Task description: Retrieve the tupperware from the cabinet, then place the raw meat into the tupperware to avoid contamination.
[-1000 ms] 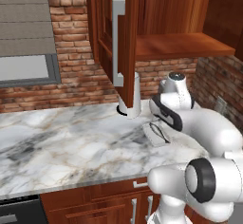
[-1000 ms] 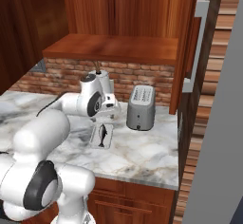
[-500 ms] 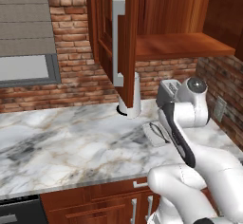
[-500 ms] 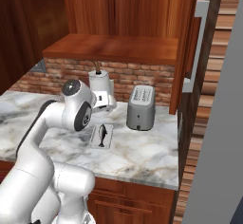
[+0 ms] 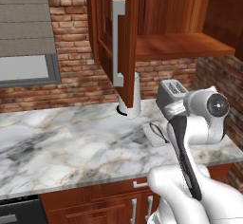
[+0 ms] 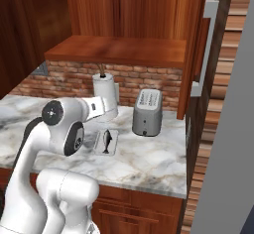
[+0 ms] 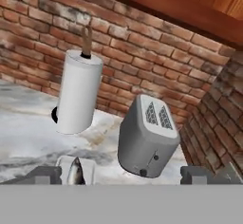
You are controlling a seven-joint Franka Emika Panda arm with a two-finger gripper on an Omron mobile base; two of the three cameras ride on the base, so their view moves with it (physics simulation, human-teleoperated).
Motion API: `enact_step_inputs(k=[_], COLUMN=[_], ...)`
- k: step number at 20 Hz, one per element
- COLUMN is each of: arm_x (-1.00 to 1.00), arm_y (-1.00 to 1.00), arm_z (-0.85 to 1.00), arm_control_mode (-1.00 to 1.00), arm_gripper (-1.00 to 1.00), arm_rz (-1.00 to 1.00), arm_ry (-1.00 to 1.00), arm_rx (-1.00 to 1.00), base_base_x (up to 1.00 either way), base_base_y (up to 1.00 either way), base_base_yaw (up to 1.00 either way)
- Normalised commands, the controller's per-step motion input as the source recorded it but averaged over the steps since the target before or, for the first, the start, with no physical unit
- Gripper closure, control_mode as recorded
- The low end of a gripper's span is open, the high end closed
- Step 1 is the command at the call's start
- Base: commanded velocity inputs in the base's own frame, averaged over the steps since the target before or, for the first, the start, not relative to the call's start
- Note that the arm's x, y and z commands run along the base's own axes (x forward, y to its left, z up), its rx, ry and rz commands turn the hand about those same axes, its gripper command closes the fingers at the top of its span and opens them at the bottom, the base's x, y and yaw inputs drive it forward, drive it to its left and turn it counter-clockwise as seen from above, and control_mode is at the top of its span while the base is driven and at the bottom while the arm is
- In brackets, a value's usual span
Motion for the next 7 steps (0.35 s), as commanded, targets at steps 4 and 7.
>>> enact_step_inputs(k=[4,7], arm_x=[-0.41,-0.45], arm_y=[0.00,0.00], arm_z=[0.75,0.70], arm_control_mode=[-1.00,-1.00], arm_gripper=[-1.00,-1.00], arm_rz=[0.00,0.00], arm_ry=[-0.28,-0.29], arm_rx=[-0.04,-0.07], base_base_x=[0.00,0.00], base_base_y=[0.00,0.00], base_base_yaw=[0.00,0.00])
